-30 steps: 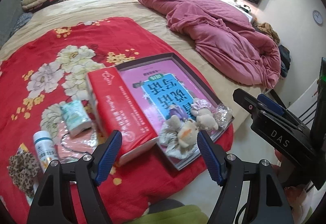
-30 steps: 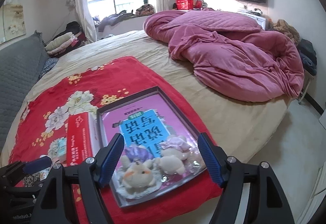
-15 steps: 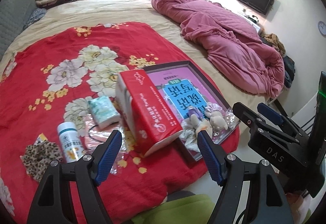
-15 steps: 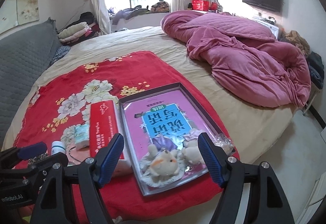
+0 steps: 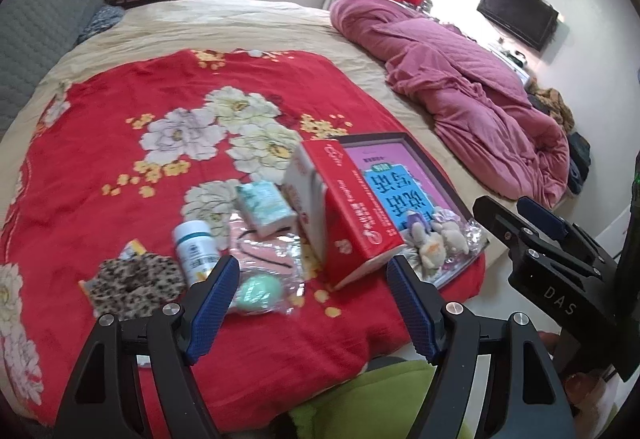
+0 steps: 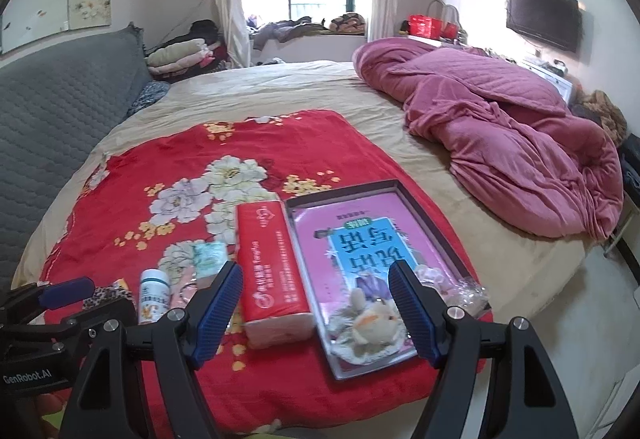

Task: Organize soft objects
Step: 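Withdraw both open tools away from the pink box, then move both open tools toward the loose items beside the box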

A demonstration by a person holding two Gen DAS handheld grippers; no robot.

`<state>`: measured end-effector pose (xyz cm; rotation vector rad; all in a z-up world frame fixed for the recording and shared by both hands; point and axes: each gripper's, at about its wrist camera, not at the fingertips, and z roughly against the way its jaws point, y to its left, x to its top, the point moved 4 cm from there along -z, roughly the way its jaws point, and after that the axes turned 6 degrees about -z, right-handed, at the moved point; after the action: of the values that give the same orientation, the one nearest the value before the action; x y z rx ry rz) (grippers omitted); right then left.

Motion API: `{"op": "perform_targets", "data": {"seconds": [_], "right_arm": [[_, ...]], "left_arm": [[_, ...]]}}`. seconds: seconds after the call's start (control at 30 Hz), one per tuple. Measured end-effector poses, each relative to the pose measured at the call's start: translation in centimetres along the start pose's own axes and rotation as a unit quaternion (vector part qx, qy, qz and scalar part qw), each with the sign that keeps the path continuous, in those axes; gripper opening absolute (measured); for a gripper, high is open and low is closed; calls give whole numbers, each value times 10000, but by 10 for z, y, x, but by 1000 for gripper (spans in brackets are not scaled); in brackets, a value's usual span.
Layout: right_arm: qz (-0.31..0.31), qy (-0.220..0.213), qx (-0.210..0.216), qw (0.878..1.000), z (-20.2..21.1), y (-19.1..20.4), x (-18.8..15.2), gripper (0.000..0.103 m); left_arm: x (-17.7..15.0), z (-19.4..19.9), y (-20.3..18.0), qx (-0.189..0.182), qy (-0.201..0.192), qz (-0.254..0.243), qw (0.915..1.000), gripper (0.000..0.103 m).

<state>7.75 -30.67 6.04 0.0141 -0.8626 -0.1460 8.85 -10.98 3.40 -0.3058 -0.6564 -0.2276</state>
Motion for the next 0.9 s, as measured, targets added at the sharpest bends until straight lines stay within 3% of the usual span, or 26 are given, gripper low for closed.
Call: {"op": "perform_targets", "data": {"seconds": [0.57, 0.9], "right_arm": [[431, -70, 217, 9988, 15, 60, 0, 75], [588, 50, 392, 9975, 7, 84, -5, 75]], "left_arm": [[-22, 44, 66, 294, -143, 434, 9985, 78], [-40, 61, 124, 602, -168, 931, 9937, 78]]}}
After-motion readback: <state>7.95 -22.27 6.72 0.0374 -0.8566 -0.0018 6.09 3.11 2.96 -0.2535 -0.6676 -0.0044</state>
